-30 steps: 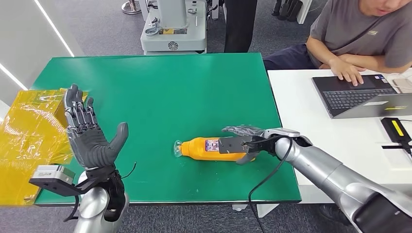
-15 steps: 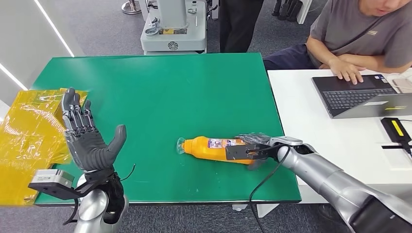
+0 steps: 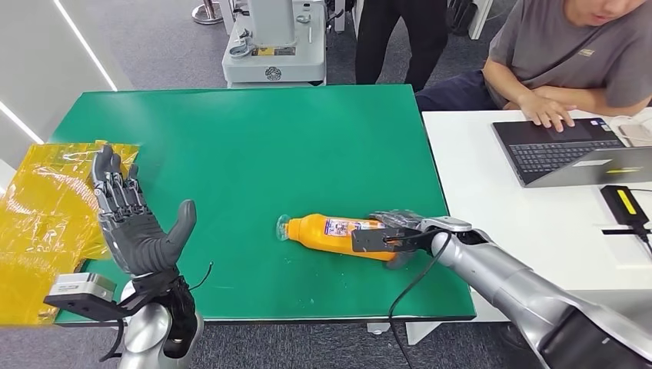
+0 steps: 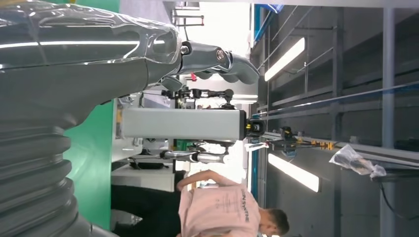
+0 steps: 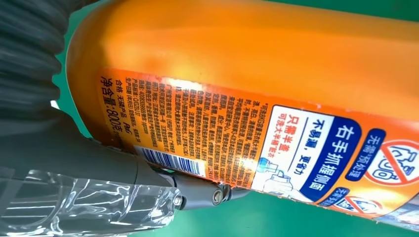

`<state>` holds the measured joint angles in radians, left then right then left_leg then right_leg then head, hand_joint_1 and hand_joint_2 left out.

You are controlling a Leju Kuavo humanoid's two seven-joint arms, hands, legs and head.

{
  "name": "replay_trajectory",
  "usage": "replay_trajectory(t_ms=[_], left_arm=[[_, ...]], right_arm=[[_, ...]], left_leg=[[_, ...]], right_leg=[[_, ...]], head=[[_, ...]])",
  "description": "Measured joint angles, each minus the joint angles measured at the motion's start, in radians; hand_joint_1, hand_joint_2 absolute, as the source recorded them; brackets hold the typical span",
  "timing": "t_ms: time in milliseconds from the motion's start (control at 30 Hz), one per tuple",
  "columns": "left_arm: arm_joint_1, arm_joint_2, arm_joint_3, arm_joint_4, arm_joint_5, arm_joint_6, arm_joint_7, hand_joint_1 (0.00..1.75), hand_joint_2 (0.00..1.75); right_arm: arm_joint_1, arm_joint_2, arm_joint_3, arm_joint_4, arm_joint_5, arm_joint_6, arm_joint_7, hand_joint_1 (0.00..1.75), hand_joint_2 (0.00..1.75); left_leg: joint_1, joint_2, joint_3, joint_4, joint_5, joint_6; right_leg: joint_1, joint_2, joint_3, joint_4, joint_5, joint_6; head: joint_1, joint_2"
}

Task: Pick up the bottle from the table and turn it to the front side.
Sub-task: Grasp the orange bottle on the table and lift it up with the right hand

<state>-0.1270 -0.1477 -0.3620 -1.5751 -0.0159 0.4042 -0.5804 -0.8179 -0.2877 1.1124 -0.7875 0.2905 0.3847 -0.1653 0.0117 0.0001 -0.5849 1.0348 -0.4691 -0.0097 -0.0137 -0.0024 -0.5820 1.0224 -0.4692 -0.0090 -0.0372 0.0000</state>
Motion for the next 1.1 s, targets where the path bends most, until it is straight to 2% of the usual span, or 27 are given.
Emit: replay_trajectory(t_ms=[133, 200, 233, 333, 367, 400, 533, 1100], left_arm=[[0.003, 0.000, 0.000, 0.000, 0.001, 0.002, -0.001, 0.00, 1.75], [0.003, 0.000, 0.000, 0.000, 0.001, 0.002, -0.001, 0.00, 1.75], [0.003, 0.000, 0.000, 0.000, 0.001, 0.003, -0.001, 0.00, 1.75], [0.004, 0.001, 0.000, 0.000, 0.002, 0.003, -0.004, 0.00, 1.75], [0.005, 0.001, 0.000, 0.000, 0.003, 0.003, -0.005, 0.00, 1.75], [0.006, 0.002, 0.000, 0.000, 0.004, 0.003, -0.006, 0.00, 1.75], [0.008, 0.003, 0.000, 0.000, 0.008, 0.001, -0.011, 0.00, 1.75], [0.008, 0.004, 0.000, 0.000, 0.018, -0.009, -0.016, 0.00, 1.75]], right_arm=[[-0.005, 0.011, 0.000, 0.011, 0.002, -0.002, -0.001, 0.00, 1.75], [-0.007, 0.016, 0.000, 0.016, 0.002, -0.007, -0.003, 0.06, 1.75], [-0.006, 0.018, 0.000, 0.018, 0.001, -0.014, -0.007, 0.17, 1.75], [0.004, 0.025, -0.006, 0.023, 0.000, -0.059, -0.031, 1.30, 1.75], [0.008, 0.027, -0.011, 0.024, 0.000, -0.072, -0.038, 1.61, 1.75], [0.011, 0.030, -0.016, 0.025, 0.000, -0.082, -0.043, 1.68, 1.75], [0.019, 0.036, -0.032, 0.026, 0.003, -0.100, -0.059, 1.75, 1.75], [0.038, 0.046, -0.068, 0.026, 0.001, -0.104, -0.075, 1.75, 1.75]], left_leg=[[0.000, 0.000, 0.000, 0.000, 0.000, 0.000], [0.000, 0.000, 0.000, 0.000, 0.000, 0.000], [0.000, 0.000, 0.000, 0.000, 0.000, 0.000], [0.000, 0.000, 0.000, 0.000, 0.000, 0.000], [0.000, 0.000, 0.000, 0.000, 0.000, 0.000], [0.000, 0.000, 0.000, 0.000, 0.000, 0.000], [0.000, 0.000, 0.000, 0.000, 0.000, 0.000], [0.000, 0.000, 0.000, 0.000, 0.000, 0.000]], right_leg=[[0.000, 0.000, 0.000, 0.000, 0.000, 0.000], [0.000, 0.000, 0.000, 0.000, 0.000, 0.000], [0.000, 0.000, 0.000, 0.000, 0.000, 0.000], [0.000, 0.000, 0.000, 0.000, 0.000, 0.000], [0.000, 0.000, 0.000, 0.000, 0.000, 0.000], [0.000, 0.000, 0.000, 0.000, 0.000, 0.000], [0.000, 0.000, 0.000, 0.000, 0.000, 0.000], [0.000, 0.000, 0.000, 0.000, 0.000, 0.000]], head=[[0.000, 0.000], [0.000, 0.000], [0.000, 0.000], [0.000, 0.000], [0.000, 0.000], [0.000, 0.000], [0.000, 0.000], [0.000, 0.000]])
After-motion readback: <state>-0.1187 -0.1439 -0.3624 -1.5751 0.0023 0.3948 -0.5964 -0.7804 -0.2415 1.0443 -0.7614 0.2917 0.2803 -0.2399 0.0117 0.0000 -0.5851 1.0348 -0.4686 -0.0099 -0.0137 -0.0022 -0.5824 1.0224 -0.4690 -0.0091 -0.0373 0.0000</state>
